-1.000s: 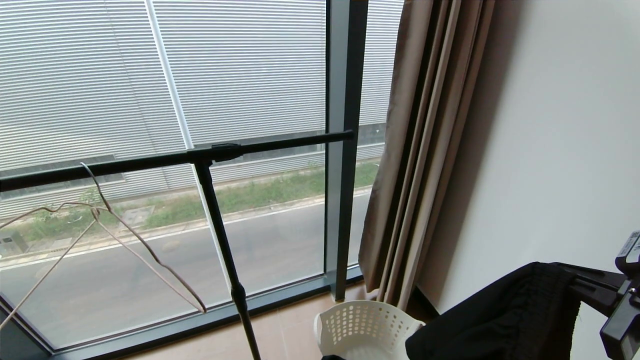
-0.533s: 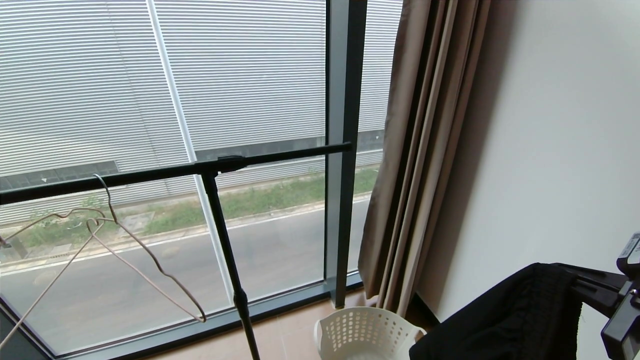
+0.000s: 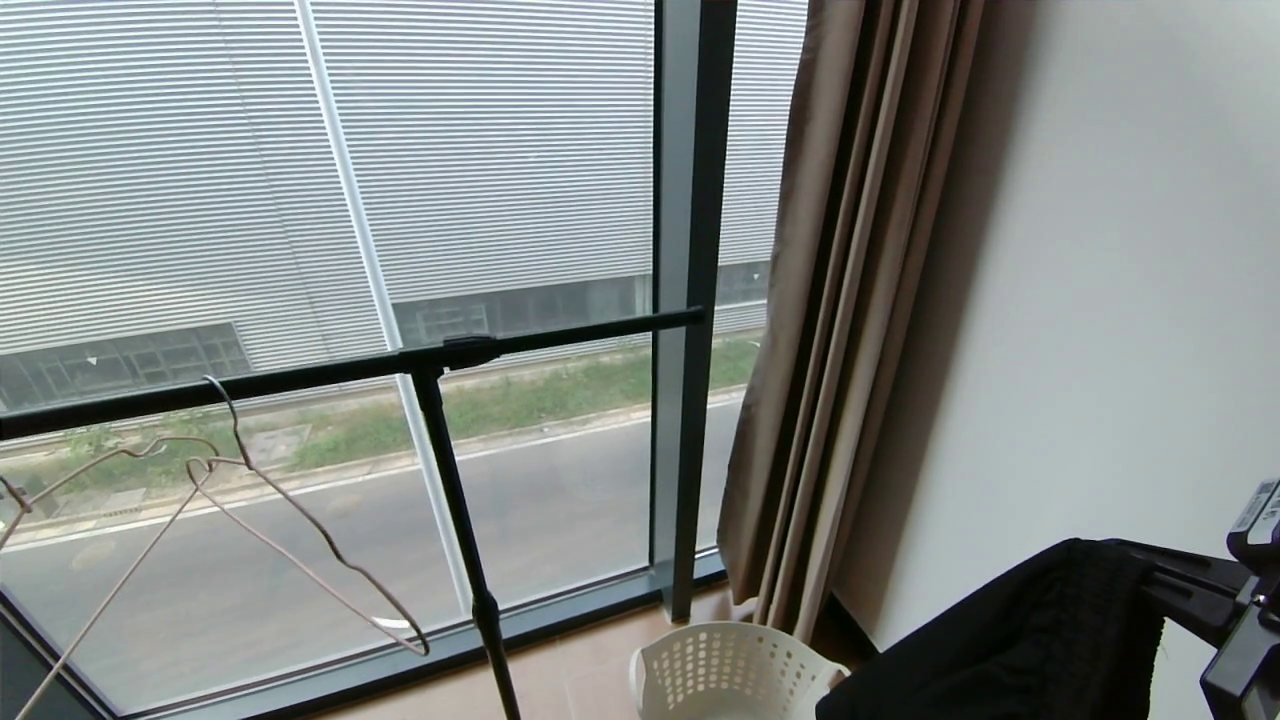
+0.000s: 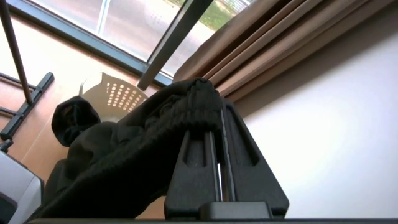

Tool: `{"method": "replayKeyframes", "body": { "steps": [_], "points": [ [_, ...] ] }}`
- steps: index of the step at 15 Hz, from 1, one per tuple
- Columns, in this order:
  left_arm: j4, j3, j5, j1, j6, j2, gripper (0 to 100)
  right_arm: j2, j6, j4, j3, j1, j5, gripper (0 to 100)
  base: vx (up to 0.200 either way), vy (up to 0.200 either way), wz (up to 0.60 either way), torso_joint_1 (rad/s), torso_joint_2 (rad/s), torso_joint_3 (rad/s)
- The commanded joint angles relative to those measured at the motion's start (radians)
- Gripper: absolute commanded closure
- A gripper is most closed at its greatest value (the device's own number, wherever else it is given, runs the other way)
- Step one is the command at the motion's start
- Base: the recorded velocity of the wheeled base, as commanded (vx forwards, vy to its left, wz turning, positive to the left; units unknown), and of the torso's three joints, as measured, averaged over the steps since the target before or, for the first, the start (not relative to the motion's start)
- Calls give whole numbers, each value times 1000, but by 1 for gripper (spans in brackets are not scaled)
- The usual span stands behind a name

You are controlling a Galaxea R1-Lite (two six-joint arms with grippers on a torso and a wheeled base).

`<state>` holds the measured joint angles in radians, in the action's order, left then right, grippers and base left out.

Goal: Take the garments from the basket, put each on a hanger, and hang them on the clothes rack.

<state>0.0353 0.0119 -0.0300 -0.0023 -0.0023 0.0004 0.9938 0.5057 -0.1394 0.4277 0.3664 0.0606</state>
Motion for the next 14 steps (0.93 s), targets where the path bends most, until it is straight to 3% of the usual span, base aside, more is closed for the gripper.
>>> {"method": "replayKeyframes", "body": {
  "steps": [1, 6, 14],
  "points": [
    [0, 0, 1, 1, -1, 0, 0, 3, 0, -14, -3, 2, -1, 100, 0, 0, 600, 2, -2, -2],
    [0, 0, 1, 1, -2, 0, 0, 2, 0, -17, -4, 2, -1, 100, 0, 0, 480, 7, 2, -3],
    [0, 2, 2, 1, -5, 0, 0, 2, 0, -19, -1, 2, 1, 100, 0, 200, 0, -1, 2, 1]
  ]
}}
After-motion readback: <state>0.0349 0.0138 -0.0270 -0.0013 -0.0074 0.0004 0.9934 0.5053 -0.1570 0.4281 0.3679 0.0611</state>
